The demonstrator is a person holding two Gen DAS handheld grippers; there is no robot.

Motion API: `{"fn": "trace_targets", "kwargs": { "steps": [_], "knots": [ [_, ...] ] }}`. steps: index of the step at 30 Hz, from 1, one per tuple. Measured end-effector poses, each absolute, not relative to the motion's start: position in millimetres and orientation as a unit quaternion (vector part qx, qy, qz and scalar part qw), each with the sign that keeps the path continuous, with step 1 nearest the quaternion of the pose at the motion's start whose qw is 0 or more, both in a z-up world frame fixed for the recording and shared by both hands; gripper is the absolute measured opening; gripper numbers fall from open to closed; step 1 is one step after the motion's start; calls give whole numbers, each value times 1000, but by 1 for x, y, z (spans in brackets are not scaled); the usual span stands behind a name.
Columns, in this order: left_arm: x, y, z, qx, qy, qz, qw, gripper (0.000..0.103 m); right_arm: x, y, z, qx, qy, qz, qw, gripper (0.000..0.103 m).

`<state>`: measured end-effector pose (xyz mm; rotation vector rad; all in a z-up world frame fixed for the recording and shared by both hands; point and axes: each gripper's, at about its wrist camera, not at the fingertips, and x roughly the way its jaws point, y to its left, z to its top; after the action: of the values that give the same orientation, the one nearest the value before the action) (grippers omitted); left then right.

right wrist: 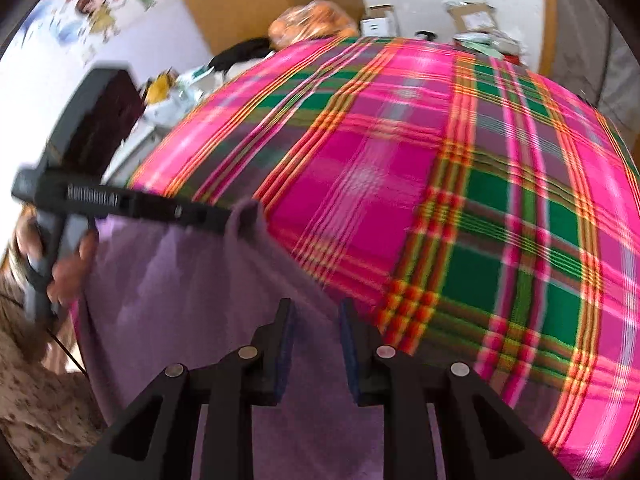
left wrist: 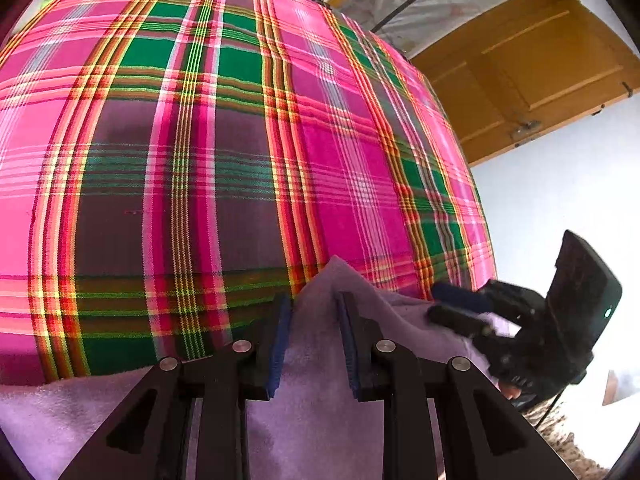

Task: Fold clothes

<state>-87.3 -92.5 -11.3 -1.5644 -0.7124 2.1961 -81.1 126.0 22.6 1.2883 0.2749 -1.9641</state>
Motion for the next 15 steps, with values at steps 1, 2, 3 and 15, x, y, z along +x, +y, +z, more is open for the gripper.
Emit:
{"fn": "trace_targets", "kwargs": {
  "steps": [1,2,3,15],
  "knots": [
    [-88,-93,-11,-552,-252,775,175,24,-79,123,21,502,116,-768,381,23],
    [-87,-94,-11,-552,-254,775,174,24,-77,121,20,498,122,-770,380,23],
    [-87,-95,-12,-552,-255,775,173,24,-75,119,20,494,128,-771,380,12],
    [-97,-85,-13,-543,-256,782,165,24,-83,125,14,475,100,-808,335,3]
  ]
}}
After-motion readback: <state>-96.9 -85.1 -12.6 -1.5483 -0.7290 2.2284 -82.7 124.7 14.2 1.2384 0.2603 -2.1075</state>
